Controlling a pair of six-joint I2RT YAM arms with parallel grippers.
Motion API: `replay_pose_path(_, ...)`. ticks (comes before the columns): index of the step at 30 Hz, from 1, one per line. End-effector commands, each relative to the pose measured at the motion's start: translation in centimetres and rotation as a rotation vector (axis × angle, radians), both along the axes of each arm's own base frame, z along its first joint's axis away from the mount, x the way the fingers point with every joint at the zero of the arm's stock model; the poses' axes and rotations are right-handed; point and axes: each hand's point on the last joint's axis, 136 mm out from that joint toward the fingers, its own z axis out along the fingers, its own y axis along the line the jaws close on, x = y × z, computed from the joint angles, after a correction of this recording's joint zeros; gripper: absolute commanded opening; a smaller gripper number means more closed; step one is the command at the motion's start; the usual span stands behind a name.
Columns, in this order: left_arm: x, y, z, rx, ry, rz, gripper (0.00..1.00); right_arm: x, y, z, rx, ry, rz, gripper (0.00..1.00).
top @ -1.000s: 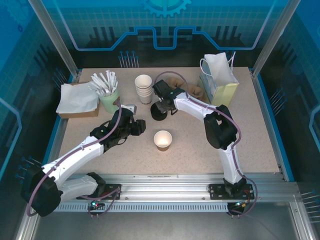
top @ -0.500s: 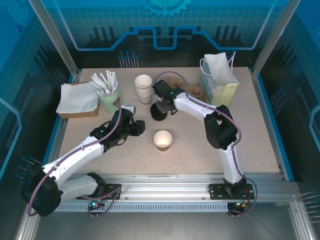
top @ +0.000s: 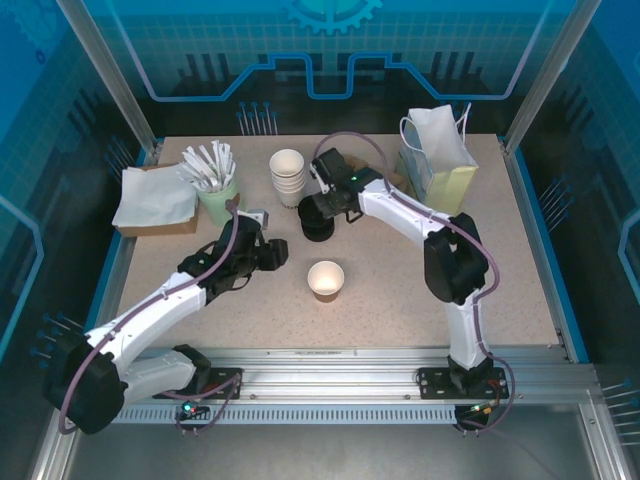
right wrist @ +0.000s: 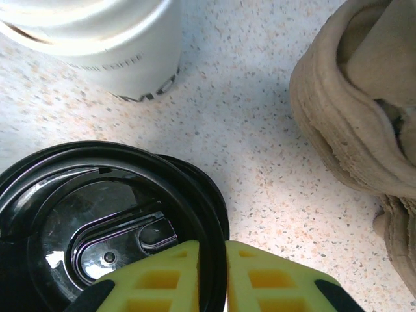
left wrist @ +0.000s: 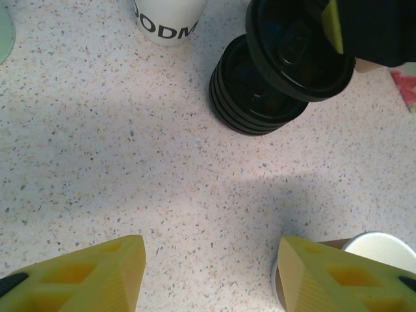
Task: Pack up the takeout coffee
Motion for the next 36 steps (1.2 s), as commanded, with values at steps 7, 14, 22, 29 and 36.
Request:
replay_pose_path(7, 0.7, -2.6, 10.9, -0.451, -0.173, -0.024, 0.67, -4.0, -2.9, 13.0, 0.703, -0.022, -0.026, 0.16)
replay_pose_path(14, 0.4, -5.3, 21.6, -0.846, -0.327, -0.136, 0.83, -7.3, -2.2, 20.6, 1.108, -0.079, 0.029, 0.17)
replay_pose_path(22, 0.8, -6.2, 26.7, -1.044, -0.382, -0.182, 0.93, -8.9, 0.3, 23.7, 1.336, -0.052, 0.092, 0.17)
replay_pose_path(29, 1.7, -7.1, 28.1, -1.098, -0.380, -0.222, 0.99, -9.2, 1.7, 24.3, 1.428, -0.010, 0.134, 0.17)
replay_pose_path(36, 2.4, -8.0, 28.4, -1.146, -0.351, -0.251, 0.98, -9.5, 2.3, 24.4, 1.449, 0.010, 0.152, 0.17)
